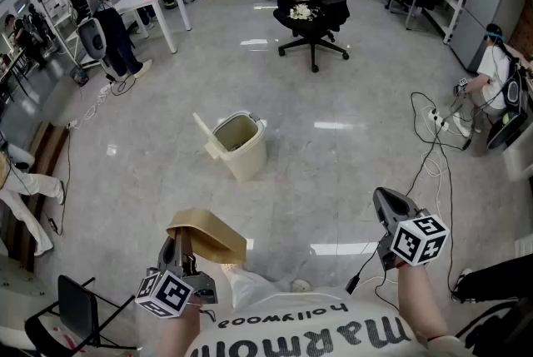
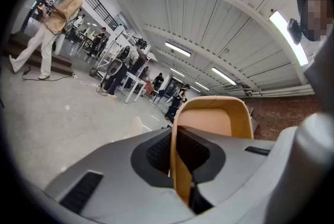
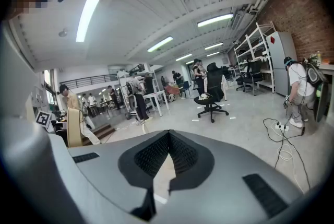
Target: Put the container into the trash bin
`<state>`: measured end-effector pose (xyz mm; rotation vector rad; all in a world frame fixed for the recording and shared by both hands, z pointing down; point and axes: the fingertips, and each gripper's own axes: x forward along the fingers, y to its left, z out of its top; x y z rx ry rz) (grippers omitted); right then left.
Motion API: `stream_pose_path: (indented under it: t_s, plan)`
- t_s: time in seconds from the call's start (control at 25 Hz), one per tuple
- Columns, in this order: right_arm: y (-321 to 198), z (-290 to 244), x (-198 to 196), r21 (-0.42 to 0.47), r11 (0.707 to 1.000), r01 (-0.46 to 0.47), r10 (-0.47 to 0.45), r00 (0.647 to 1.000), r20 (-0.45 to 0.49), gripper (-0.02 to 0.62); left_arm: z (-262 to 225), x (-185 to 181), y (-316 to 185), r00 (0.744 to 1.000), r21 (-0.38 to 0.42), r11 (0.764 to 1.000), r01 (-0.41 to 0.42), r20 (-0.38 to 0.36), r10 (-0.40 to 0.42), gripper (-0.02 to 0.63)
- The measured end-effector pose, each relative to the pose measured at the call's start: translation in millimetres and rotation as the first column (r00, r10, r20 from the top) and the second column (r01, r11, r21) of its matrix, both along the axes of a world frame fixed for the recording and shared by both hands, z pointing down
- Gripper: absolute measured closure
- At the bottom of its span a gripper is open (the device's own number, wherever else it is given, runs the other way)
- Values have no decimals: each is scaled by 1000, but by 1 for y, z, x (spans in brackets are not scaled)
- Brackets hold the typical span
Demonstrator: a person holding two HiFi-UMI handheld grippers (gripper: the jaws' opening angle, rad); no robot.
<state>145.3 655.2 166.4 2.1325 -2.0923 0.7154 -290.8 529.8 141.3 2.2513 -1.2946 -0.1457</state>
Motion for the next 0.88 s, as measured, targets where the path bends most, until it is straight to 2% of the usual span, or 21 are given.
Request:
stream_pose_path:
  t_s: [0.44,0.64,0.88]
  plan:
    - [-4,9,12,-6,1000,0,0,1000,9,594,-1,0,-8,999,7,999,39,-8,-39,604]
    - [-17,22,16,-16,1000,-9,10,998,65,593,6,-4,-14,999,-20,998,53,10,-53,604]
    - [-56,34,24,-65,998,-16,22,997,79,593,15,0,-56,998,-57,996,71,4,-70,604]
